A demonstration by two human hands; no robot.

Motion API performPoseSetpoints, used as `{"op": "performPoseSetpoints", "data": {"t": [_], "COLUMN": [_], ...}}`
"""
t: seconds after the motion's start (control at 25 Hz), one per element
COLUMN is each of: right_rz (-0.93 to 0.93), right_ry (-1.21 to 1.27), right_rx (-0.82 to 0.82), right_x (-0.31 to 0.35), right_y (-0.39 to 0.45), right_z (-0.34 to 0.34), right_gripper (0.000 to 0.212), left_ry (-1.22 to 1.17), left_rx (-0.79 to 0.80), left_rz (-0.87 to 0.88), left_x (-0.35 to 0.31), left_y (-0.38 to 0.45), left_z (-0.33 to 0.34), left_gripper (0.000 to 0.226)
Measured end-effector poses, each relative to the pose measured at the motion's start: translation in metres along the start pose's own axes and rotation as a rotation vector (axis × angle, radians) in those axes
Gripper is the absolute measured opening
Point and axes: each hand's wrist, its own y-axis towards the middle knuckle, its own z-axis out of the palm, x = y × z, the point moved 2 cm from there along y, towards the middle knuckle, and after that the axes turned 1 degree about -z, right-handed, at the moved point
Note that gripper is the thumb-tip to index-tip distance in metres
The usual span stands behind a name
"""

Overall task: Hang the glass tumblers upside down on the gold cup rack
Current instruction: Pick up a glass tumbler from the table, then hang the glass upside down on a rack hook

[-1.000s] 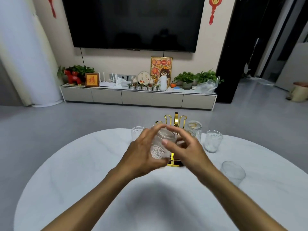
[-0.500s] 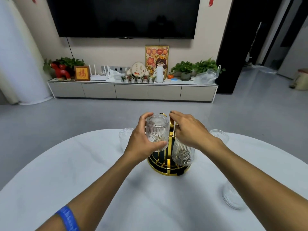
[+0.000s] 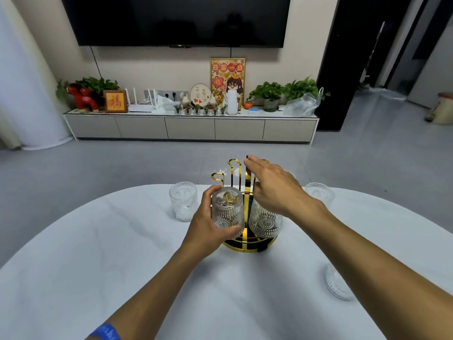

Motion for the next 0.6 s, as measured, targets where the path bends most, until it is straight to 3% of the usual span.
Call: {"op": "performPoseSetpoints", "data": {"t": [0.12,0.24,0.28,0.36,0.44,0.6], "right_rz": [-0.037,0.164,0.282,0.522,0.623,0.636], "right_ry": [0.173,0.262,0.189,0.030,0.020,0.195], "right_rx": [-0.144,-0.395,-0.383,-0.126,0.078,0.032], "right_x": [-0.005,-0.048,-0.067,-0.099,-0.114,-0.107], "right_y": [-0.027,-0.100,-0.127,-0.168,-0.184,-0.183], "right_z": [-0.005,0.007,0.016,0.038,0.055,0.050], "right_gripper": [0.057,0.050,0.052,0.067,0.080,0.078], "left_ry": [0.030,0.147,0.179,0.209,0.227,0.221], "left_rx": [0.004,-0.206,-0.254,-0.252,-0.193,-0.133], "left_rz": [-0.054,-0.025,0.021,0.081,0.104,0.146], "left_x": [-0.009,-0.020,-0.026,-0.040,-0.054,-0.072], "left_y": [-0.014,-0.052,-0.068,-0.092,-0.103,-0.108], "left_z": [-0.009,-0.015,-0.013,0.001,0.016,0.022], "left_gripper": [0.109,0.095,0.088,0.078,0.073,0.058]}}
